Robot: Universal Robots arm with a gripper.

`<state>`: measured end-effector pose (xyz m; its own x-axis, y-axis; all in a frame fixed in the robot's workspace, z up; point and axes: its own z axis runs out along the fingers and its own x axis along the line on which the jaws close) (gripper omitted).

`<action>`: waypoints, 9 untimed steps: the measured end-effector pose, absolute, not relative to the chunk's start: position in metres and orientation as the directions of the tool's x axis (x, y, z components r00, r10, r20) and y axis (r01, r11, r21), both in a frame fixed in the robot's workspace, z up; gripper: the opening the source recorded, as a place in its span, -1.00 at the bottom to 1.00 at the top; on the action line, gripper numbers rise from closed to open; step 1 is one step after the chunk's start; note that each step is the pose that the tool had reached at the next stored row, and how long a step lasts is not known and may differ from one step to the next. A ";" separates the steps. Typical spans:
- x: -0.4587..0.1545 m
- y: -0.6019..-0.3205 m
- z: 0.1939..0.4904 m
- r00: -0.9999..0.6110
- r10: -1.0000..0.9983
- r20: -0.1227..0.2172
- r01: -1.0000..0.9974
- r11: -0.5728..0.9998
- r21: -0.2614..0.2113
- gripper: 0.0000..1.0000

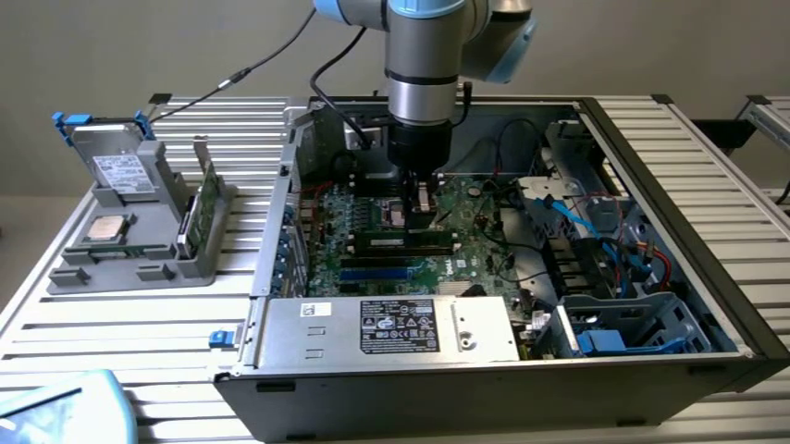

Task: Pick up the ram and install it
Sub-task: 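Insert the ram into the slot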

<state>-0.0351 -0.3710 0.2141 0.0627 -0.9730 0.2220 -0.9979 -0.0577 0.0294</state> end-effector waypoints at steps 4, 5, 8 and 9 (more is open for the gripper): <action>-0.035 -0.371 0.214 0.063 -0.973 0.222 -0.998 -0.058 0.029 -0.72; -0.035 -0.371 0.214 0.063 -0.973 0.222 -0.998 -0.058 0.029 -0.69; -0.035 -0.371 0.214 0.063 -0.973 0.222 -0.998 -0.058 0.029 -0.44; -0.035 -0.371 0.214 0.063 -0.973 0.222 -0.998 -0.058 0.029 -0.32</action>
